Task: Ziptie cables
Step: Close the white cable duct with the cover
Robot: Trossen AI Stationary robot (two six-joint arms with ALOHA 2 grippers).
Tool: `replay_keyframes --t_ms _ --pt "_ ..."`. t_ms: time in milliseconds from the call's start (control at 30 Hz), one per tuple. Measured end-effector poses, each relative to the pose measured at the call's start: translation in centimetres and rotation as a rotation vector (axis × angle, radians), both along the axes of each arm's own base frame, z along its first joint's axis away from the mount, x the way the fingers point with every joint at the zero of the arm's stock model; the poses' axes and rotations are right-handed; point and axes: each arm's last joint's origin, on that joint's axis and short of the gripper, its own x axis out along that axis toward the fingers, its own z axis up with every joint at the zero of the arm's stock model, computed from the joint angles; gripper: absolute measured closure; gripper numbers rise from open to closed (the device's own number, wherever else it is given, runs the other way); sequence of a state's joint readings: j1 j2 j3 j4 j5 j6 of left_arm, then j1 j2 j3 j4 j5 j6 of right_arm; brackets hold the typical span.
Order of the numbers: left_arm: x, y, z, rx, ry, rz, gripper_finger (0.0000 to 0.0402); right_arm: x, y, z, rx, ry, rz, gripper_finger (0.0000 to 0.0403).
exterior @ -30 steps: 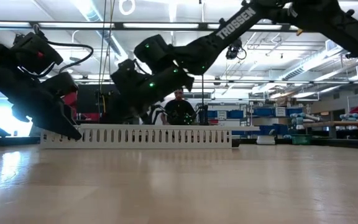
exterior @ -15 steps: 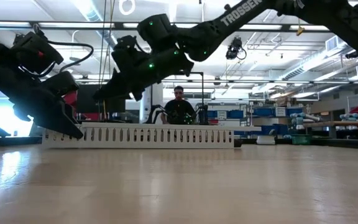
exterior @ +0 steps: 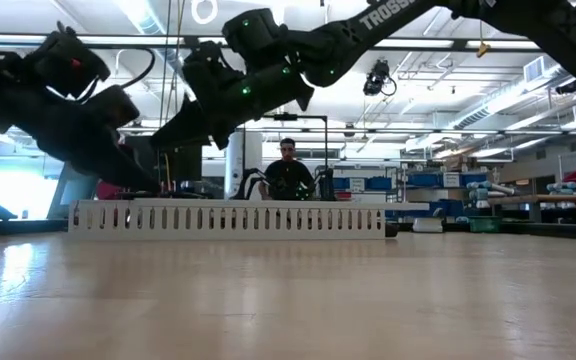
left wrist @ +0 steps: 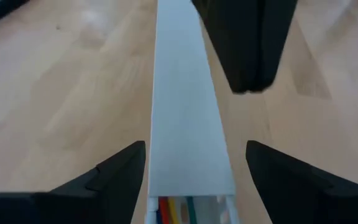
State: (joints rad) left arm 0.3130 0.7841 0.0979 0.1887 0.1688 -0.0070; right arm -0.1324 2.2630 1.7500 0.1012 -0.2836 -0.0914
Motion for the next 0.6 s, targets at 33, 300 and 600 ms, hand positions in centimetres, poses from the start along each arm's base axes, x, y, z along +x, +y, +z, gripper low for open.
replay_keyframes --t_ms 33,300,600 --pt "0.0 0.0 0.1 0.002 0.01 -0.002 0.0111 0.0 0.1 0.0 0.001 0.006 0.001 0.0403" --pt "-0.6 -0.1 1.0 -0.005 0.155 0.025 0.0121 -0.5 0.3 -0.5 -0.015 0.097 -0.011 0.0403" --pt "-2.8 -0.8 2.8 -0.004 0.045 0.045 0.0142 -0.6 0.4 -0.7 -0.015 0.116 -0.013 0.0403"
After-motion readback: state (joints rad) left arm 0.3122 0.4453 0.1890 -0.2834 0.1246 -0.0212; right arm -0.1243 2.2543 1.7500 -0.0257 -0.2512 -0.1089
